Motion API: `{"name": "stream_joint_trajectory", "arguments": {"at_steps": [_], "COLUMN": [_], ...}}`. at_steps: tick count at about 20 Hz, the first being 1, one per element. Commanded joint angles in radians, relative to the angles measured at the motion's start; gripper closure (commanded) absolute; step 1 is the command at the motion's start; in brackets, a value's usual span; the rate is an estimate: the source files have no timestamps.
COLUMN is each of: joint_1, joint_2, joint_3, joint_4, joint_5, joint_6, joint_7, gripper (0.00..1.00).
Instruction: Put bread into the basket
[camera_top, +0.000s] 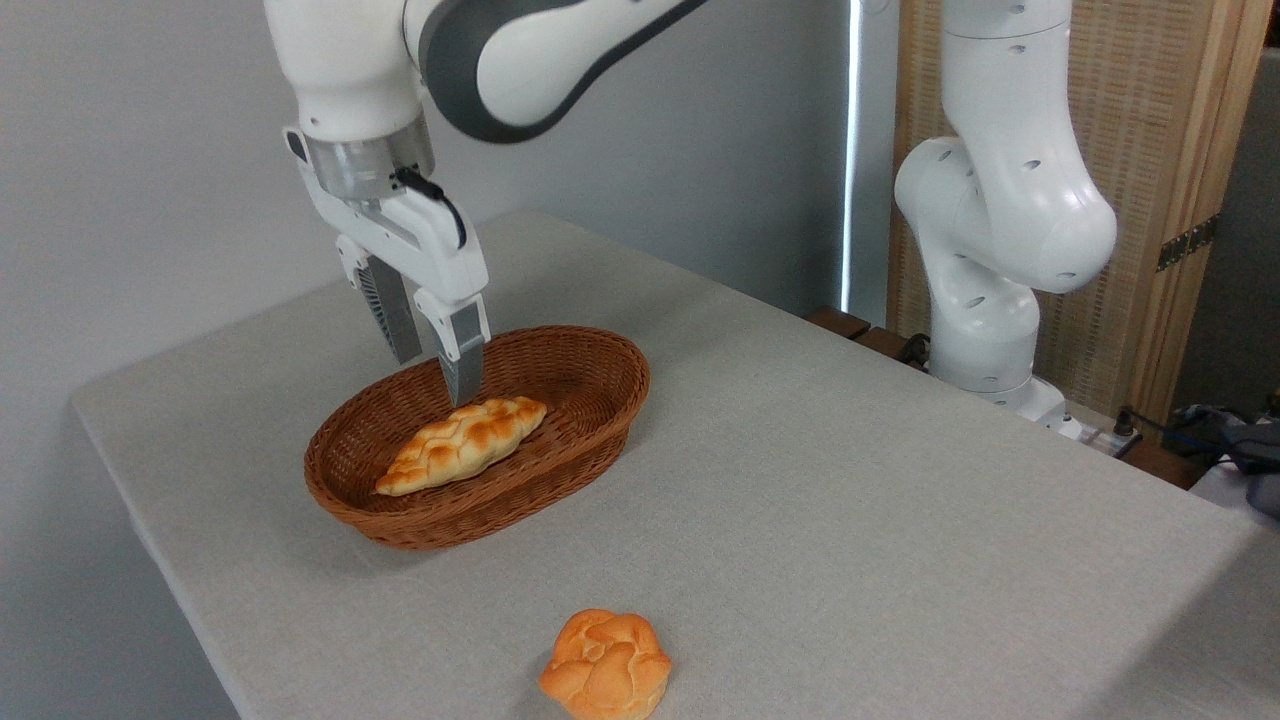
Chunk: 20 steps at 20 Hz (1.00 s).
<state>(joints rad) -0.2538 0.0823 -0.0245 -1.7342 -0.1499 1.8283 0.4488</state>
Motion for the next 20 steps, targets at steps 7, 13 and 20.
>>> {"name": "stream_joint_trajectory", "arguments": {"at_steps": [7, 13, 20], "joint_1": [0.194, 0.269, 0.258], "joint_2": [-0.059, -0.107, -0.099], "joint_3": [0.009, 0.005, -0.025], "joint_4": [0.139, 0.139, 0.182], "joint_5": [0.026, 0.043, 0.125], "joint_6": [-0.204, -0.231, -0.293], "joint_7": [0.169, 0.272, 0.246], "gripper": [0.0, 0.0, 0.0]}}
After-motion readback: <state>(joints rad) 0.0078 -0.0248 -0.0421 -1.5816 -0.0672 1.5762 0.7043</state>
